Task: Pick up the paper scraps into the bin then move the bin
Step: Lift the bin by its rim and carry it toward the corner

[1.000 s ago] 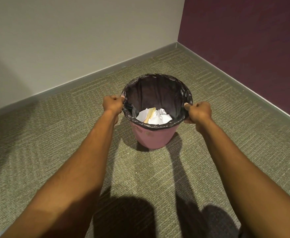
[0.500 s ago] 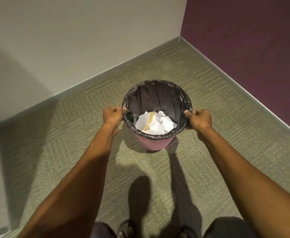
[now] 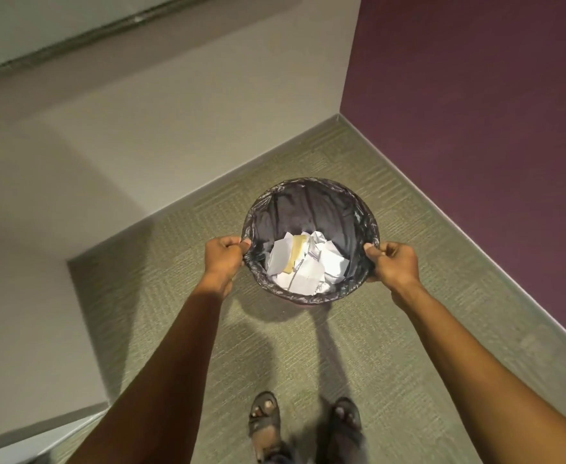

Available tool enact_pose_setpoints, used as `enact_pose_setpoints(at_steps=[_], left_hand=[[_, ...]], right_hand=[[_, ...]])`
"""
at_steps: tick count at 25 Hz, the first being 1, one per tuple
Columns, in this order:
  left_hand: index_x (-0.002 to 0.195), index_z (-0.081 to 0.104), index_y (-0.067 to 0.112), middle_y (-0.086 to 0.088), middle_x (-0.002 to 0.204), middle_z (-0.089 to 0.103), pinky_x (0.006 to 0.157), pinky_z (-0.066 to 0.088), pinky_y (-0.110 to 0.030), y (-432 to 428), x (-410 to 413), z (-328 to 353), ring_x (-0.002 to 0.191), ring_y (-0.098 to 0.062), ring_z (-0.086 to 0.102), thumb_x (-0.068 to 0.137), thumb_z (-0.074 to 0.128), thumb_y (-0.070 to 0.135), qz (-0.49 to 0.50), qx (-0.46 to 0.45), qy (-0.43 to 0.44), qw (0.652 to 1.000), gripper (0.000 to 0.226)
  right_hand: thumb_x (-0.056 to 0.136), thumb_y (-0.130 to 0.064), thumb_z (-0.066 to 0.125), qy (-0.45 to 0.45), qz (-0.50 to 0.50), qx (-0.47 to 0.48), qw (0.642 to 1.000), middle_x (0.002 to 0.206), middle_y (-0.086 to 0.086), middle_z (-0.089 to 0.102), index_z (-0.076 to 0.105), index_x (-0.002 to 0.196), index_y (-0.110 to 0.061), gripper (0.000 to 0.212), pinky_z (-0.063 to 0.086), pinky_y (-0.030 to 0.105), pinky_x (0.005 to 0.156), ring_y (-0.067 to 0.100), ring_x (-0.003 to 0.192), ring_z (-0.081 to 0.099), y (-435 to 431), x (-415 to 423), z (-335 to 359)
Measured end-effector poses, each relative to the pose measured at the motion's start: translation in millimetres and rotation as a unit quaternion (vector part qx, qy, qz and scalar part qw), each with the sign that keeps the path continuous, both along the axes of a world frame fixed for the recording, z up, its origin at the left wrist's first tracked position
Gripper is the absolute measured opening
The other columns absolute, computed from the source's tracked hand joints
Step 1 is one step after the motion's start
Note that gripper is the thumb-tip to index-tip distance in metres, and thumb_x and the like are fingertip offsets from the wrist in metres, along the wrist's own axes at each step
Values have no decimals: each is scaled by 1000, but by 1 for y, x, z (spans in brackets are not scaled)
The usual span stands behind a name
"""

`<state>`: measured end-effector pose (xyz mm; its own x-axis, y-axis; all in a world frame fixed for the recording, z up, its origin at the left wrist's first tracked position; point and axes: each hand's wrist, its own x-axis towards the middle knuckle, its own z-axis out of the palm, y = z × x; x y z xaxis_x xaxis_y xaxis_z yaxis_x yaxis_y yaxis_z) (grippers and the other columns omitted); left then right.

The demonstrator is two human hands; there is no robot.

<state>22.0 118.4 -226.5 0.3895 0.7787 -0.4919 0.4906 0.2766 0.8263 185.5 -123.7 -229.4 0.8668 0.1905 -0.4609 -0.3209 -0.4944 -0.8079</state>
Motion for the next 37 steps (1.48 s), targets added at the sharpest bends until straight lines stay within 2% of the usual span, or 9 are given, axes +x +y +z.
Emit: enact_pose_setpoints(at_steps=[5,10,13,15,17,22,25,31,37], left_hand=[[96,70,-5,-13,82,66,60,45,-25,-17,-17,84,67,-17,56,88,63,3,13,0,-17,1000,13],[81,70,1,-12,74,65,62,45,-27,-23,-40,132,68,-19,55,86,65,2,3,-2,-25,1000,7],[70,68,6,-7,67,64,60,43,-26,-24,-52,153,63,-17,54,86,64,0,4,-5,-40,999,17],[70,68,6,-6,65,64,58,41,-26,-20,-55,162,62,-16,54,86,64,0,-4,-13,-48,999,17],[74,69,3,-7,65,64,58,41,-26,-15,-53,172,63,-17,53,86,64,1,-20,-14,-58,998,13],[84,71,0,-14,77,70,67,47,-32,7,-38,194,69,-21,60,86,65,4,-53,-16,-79,995,7],[89,72,-1,-17,85,73,69,49,-32,21,-21,202,71,-21,61,85,67,6,-69,-1,-82,994,10],[91,71,2,-10,82,71,62,46,-27,42,28,211,67,-15,59,86,67,7,-92,10,-78,993,8],[89,72,0,-14,84,72,61,49,-30,58,96,198,71,-20,61,84,69,6,-76,16,-50,996,8]], right_hand=[[93,-19,67,-2,6,-2,1000,68,18,65,62,76,-1,25,56,28,44,26,59,66,-10,-14,73],[93,-21,68,-23,14,-34,999,72,27,70,62,79,12,36,61,43,52,32,58,70,-19,-34,122],[93,-21,66,-46,24,-26,998,71,28,70,61,81,13,36,60,51,57,37,62,71,-23,-48,148],[93,-20,66,-57,16,-17,998,69,27,69,60,79,13,37,60,54,59,39,62,70,-24,-55,161],[93,-19,66,-65,3,-10,998,67,26,69,61,77,12,36,60,53,59,39,60,69,-23,-58,172],[94,-18,65,-70,-18,-1,997,70,20,71,65,81,7,29,62,43,58,31,63,71,-12,-55,194],[95,-19,64,-80,-24,2,996,69,15,72,68,80,4,28,61,37,56,24,59,70,-3,-43,202],[95,-18,64,-89,-24,9,996,63,7,69,66,74,-5,25,56,30,52,13,51,66,16,6,206],[94,-18,66,-82,-2,-3,997,63,12,69,66,73,0,28,62,40,57,22,55,67,38,86,193]])
